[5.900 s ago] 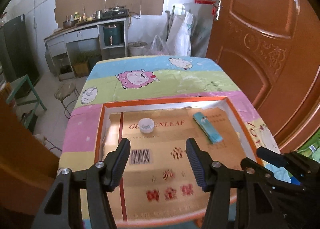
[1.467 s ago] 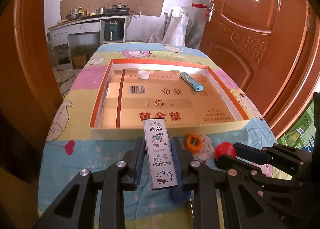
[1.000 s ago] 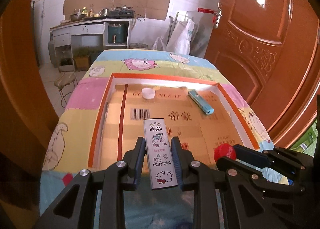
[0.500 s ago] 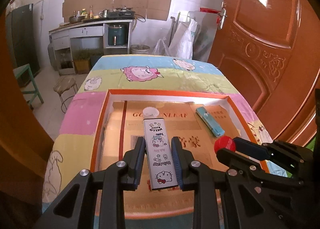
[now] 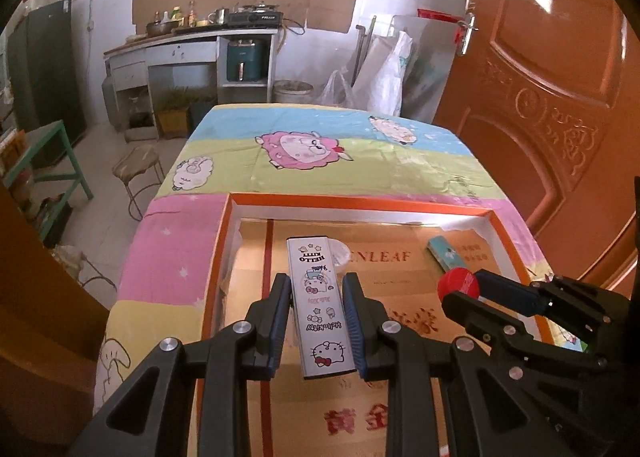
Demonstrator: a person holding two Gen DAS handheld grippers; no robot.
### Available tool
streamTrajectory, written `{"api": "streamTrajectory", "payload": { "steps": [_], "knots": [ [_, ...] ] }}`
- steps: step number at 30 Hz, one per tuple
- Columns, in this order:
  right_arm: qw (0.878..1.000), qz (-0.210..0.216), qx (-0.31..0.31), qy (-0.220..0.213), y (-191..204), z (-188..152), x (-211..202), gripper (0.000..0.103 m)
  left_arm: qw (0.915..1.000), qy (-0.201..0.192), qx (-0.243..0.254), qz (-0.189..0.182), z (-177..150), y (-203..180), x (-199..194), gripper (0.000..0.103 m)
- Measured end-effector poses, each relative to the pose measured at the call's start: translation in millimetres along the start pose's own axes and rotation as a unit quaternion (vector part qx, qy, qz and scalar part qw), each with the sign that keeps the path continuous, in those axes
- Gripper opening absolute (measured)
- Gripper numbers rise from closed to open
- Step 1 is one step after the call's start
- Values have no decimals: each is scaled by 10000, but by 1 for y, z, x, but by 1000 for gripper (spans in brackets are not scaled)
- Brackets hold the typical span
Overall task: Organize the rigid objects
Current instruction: 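Carry the red cap and Hello Kitty box over the tray with both grippers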
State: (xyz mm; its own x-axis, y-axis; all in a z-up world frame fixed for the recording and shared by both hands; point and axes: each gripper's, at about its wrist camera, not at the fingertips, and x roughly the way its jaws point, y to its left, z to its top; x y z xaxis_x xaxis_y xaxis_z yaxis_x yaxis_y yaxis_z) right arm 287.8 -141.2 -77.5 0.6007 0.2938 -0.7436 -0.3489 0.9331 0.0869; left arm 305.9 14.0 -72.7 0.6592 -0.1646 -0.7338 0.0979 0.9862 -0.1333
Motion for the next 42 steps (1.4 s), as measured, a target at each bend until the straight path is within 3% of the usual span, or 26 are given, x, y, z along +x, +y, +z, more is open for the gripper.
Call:
{"api": "streamTrajectory", "payload": {
  "steps": [14, 42],
  "knots": [
    [9998, -26, -6, 219, -9, 25, 40, 31, 9993, 310, -90, 161, 12, 16, 32, 28],
    [9975, -19, 86, 702, -14, 24, 76, 31, 9973, 712, -52, 168, 10, 18, 62, 28]
  ]
}}
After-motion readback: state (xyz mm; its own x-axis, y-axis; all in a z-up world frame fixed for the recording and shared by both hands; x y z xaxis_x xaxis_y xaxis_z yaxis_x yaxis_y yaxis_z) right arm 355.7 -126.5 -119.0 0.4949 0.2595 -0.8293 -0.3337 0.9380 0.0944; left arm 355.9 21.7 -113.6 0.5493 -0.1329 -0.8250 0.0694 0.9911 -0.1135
